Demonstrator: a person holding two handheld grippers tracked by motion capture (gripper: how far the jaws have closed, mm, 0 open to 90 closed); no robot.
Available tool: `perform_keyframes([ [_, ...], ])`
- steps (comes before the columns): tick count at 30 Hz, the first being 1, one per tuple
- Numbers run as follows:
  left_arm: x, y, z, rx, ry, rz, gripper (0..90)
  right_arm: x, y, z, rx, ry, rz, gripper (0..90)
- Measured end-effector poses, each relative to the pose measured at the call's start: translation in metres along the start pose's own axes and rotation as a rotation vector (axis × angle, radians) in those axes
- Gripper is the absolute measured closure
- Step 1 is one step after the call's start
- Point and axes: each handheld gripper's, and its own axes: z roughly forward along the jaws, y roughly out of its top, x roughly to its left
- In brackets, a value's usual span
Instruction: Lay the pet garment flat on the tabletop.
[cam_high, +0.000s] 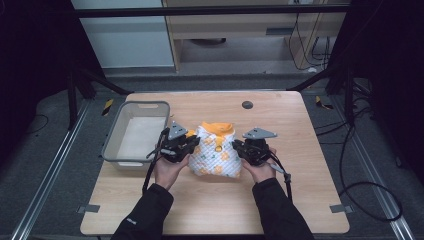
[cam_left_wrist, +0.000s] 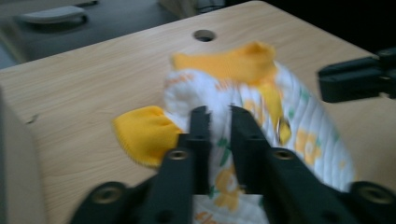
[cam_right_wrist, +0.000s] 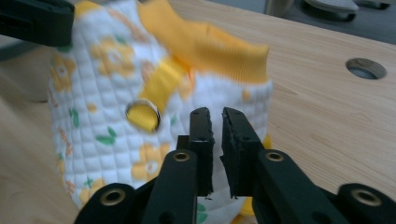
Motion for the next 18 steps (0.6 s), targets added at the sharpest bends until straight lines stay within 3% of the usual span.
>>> perform_keyframes([
  [2, 0.005, -0.002, 0.001, -0.001, 0.004, -0.030, 71.3, -0.001, -0.001, 0.001, 0.003, -0.010, -0.004, 76.6],
  [6, 0.010, -0.009, -0.013, -0.018, -0.003, -0.042, 60.1, -0.003, -0.004, -0.010, -0.003, -0.018, -0.044, 70.0],
  [9, 0.013, -0.018, -0.028, -0.014, 0.003, -0.021, 53.6, -0.003, -0.008, -0.026, -0.006, -0.004, -0.060, 64.0],
  [14, 0.018, -0.044, -0.050, 0.011, 0.014, -0.005, 43.5, -0.003, -0.023, -0.049, -0.015, 0.026, -0.071, 53.9],
  [18, 0.019, -0.069, -0.054, 0.050, 0.018, 0.003, 40.3, -0.002, -0.038, -0.055, 0.002, 0.048, -0.075, 48.1],
])
